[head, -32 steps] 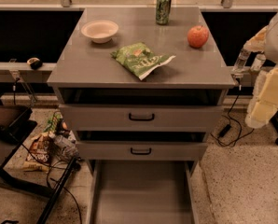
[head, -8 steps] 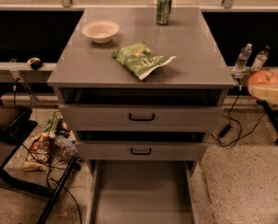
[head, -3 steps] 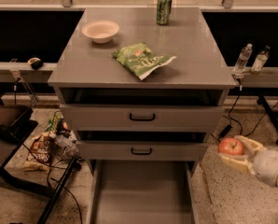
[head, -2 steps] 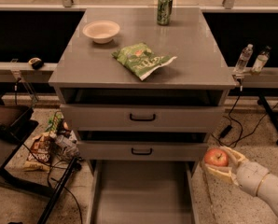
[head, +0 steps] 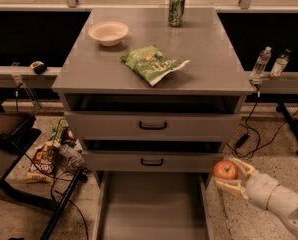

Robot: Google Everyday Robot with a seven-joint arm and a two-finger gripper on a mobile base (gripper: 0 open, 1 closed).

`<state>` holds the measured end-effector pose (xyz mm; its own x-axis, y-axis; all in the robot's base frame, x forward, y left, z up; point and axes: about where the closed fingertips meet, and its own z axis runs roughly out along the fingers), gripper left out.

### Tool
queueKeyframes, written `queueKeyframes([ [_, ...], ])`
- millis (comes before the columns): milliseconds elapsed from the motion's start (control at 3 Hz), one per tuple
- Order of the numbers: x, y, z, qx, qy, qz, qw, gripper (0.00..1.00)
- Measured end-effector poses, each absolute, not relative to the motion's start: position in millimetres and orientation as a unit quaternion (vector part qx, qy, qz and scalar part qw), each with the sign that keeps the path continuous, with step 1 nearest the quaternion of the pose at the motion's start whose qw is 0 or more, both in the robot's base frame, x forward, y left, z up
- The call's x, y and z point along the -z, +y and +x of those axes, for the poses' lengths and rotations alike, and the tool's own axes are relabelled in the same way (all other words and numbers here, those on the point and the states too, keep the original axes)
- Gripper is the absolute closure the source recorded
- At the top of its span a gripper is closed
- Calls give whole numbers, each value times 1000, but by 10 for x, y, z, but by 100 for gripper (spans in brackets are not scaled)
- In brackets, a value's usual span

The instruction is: Place apple into bottom drawer

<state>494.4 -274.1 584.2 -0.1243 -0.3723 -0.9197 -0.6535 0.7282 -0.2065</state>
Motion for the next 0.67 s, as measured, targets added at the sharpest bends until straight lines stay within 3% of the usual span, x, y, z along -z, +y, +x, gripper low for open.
queueKeyframes([
  [667, -4426, -1743, 4962, -168, 754, -386, 504, 100],
])
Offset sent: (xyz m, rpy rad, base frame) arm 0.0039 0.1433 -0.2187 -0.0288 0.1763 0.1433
